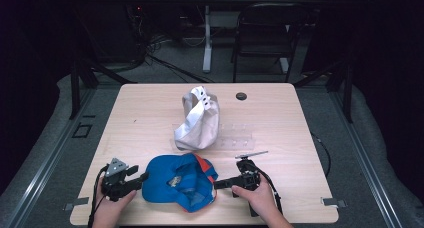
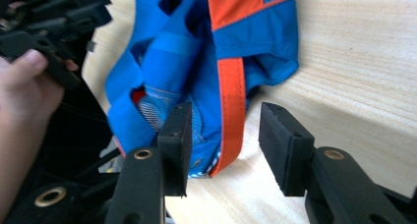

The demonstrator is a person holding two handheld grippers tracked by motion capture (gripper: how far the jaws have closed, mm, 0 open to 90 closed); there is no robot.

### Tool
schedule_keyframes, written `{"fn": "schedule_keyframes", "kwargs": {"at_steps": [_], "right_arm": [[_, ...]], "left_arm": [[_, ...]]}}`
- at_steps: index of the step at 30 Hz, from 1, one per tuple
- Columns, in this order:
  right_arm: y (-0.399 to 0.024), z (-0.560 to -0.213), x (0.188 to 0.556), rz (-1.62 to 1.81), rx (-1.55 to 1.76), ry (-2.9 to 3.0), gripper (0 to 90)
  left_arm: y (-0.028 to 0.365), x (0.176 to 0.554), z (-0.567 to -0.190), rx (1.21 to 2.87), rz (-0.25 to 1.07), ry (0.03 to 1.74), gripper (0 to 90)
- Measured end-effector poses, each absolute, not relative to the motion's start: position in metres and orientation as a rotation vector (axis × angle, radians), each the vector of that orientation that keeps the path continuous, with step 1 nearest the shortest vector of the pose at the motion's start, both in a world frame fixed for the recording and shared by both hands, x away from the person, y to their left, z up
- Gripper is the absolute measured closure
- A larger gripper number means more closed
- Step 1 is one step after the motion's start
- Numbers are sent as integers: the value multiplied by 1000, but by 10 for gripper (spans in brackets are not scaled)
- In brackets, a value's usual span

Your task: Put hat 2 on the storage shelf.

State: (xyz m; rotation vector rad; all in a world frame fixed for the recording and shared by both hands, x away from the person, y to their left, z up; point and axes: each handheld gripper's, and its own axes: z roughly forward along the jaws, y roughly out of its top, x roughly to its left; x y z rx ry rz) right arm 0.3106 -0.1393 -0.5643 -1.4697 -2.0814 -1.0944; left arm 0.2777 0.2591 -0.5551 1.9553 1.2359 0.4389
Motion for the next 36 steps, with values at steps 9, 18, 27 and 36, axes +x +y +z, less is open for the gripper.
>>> {"fn": "schedule_keyframes", "kwargs": {"at_steps": [9,18,27,36], "right_arm": [[-129,-577,315,-1042,-1458,-2050,595],[-126,-577,315,-1024,-1452,-2011,722],[-132,-572,316,-1042,-1472,-1961,775],[-136,-562,314,-1058,-1457,-1925,779]], "left_arm": [[263,274,-557,1943,444,1245,493],[264,274,-557,1942,442,1249,493],[265,274,-556,1943,439,1249,493],[265,274,-555,1946,441,1245,493]]}}
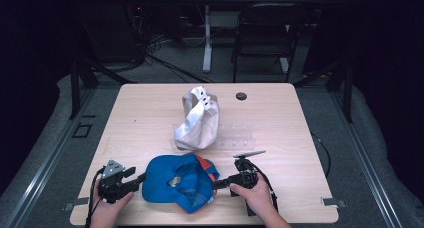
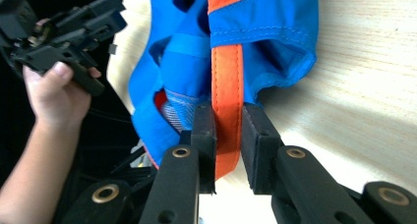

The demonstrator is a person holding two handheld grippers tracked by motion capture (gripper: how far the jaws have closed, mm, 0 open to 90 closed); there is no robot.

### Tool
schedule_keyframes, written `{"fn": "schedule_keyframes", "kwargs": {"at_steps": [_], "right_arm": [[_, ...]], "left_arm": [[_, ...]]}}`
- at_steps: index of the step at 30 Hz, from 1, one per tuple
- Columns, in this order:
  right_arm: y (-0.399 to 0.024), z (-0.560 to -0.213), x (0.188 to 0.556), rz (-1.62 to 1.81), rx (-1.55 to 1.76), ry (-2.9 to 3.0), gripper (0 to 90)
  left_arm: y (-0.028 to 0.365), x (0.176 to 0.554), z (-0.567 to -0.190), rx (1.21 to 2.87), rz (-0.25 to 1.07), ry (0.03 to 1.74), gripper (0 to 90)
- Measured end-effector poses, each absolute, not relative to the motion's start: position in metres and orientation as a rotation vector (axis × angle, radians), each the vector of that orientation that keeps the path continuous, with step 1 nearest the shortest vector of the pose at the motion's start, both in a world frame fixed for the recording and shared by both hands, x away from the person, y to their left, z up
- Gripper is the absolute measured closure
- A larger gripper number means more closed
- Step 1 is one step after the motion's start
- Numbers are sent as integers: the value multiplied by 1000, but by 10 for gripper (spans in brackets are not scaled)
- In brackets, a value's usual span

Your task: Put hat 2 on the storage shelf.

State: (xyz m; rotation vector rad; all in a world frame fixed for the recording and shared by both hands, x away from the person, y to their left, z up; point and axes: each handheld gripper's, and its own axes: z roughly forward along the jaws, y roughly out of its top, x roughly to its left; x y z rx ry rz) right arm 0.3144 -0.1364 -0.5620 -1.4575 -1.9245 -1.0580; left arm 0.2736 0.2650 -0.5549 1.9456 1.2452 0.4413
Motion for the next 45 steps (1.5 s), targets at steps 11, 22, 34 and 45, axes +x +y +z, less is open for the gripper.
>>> {"fn": "schedule_keyframes", "kwargs": {"at_steps": [11,22,34,45], "right_arm": [[-147,-537,320,-1086,-1456,-1817,780],[-151,-497,324,-1028,-1485,-1947,780],[-194,-479,320,-1083,-1544,-1831,781],[-211,-468,327,-1149,-1498,-1659,781]], "left_arm": [[263,275,-555,1944,439,1242,493],[263,276,-555,1927,438,1233,493],[262,277,-555,1945,427,1235,493],[258,279,-556,1944,427,1227,493]]}}
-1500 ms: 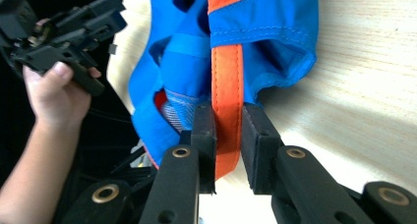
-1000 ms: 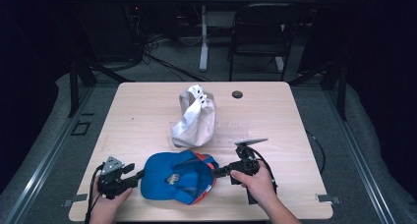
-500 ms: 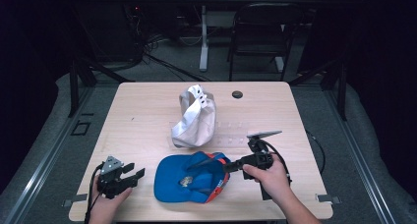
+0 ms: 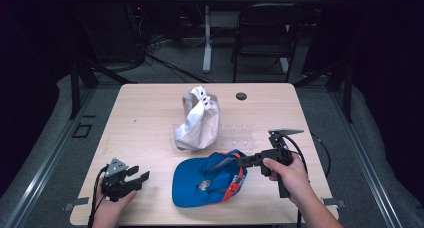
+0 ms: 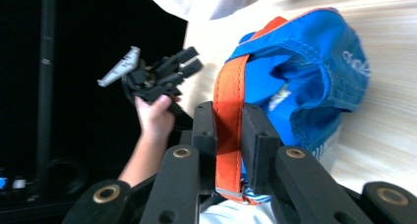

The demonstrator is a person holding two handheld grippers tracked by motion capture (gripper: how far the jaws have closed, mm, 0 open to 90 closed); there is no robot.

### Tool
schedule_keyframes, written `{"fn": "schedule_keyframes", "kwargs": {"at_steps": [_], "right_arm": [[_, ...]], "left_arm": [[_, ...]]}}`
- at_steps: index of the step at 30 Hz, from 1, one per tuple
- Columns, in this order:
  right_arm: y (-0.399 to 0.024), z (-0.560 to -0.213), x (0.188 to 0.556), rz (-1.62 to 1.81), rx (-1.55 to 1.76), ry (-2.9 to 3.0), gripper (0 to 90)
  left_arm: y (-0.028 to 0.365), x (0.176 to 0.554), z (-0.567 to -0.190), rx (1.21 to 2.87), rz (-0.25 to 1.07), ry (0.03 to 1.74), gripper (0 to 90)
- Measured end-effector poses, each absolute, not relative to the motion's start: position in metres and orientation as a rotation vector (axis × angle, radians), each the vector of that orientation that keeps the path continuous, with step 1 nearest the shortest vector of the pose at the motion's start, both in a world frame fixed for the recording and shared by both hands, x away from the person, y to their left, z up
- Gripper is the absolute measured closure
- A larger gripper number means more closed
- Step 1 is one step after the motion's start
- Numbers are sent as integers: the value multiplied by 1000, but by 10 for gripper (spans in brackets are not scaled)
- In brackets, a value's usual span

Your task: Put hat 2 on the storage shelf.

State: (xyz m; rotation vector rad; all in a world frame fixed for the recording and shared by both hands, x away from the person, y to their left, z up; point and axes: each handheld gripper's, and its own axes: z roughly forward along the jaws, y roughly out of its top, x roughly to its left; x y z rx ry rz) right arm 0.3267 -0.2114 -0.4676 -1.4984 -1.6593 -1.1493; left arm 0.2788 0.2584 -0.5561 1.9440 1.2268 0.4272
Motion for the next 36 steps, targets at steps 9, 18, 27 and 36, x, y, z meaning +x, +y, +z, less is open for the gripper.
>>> {"fn": "schedule_keyframes", "kwargs": {"at_steps": [9,18,27,36], "right_arm": [[-209,-450,336,-1189,-1429,-1551,781],[-201,-426,341,-1215,-1390,-1467,782],[-205,-406,344,-1251,-1422,-1462,782],[-226,-384,342,-1327,-1457,-1461,782]], "left_arm": [[259,279,-555,1947,424,1229,493],[259,278,-555,1948,421,1225,493],[258,278,-555,1948,424,1223,493],[256,279,-554,1943,427,1214,493]]}}
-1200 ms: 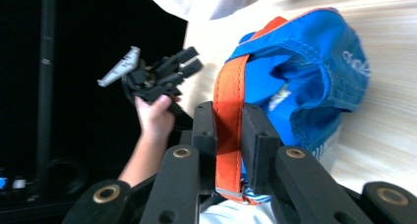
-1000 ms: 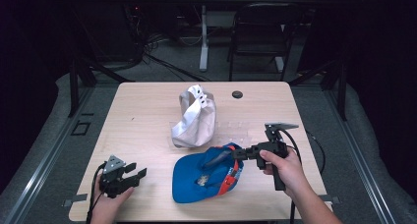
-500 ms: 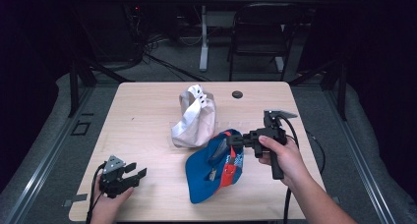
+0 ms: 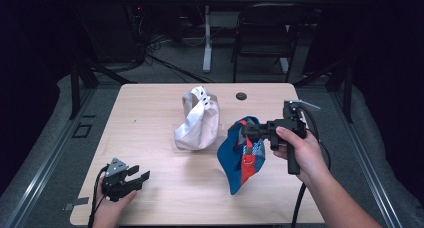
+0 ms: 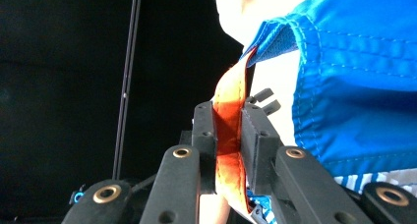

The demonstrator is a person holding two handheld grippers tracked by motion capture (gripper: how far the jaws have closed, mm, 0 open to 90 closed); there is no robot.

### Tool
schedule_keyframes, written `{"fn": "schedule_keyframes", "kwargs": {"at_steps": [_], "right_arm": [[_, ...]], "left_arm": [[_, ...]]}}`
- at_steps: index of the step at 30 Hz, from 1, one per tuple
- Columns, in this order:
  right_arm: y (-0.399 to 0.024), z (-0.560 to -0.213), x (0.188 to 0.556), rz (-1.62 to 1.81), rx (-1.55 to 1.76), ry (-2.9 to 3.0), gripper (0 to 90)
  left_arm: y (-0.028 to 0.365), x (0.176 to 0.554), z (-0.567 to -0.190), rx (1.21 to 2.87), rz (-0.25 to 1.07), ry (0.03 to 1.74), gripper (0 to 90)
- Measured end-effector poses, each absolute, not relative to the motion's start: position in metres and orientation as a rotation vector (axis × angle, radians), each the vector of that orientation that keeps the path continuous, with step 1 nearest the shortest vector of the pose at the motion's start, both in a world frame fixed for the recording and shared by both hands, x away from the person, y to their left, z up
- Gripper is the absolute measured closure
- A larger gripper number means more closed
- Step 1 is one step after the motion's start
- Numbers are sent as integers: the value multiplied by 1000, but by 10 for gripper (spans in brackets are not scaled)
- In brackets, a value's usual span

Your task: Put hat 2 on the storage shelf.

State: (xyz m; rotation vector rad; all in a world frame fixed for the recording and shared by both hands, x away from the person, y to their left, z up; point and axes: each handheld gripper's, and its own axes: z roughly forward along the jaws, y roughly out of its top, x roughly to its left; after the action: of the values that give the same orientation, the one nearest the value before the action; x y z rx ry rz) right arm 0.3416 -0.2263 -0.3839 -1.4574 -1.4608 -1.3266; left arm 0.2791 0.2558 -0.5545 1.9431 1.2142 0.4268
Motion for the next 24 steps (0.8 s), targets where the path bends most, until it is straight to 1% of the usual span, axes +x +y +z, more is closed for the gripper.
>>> {"fn": "schedule_keyframes", "kwargs": {"at_steps": [7,24], "right_arm": [[-243,-374,347,-1376,-1518,-1407,782],[-248,-342,368,-1440,-1636,-1406,780]], "left_arm": [[251,283,-555,1958,422,1197,493],[248,287,-555,1959,416,1177,493]]}}
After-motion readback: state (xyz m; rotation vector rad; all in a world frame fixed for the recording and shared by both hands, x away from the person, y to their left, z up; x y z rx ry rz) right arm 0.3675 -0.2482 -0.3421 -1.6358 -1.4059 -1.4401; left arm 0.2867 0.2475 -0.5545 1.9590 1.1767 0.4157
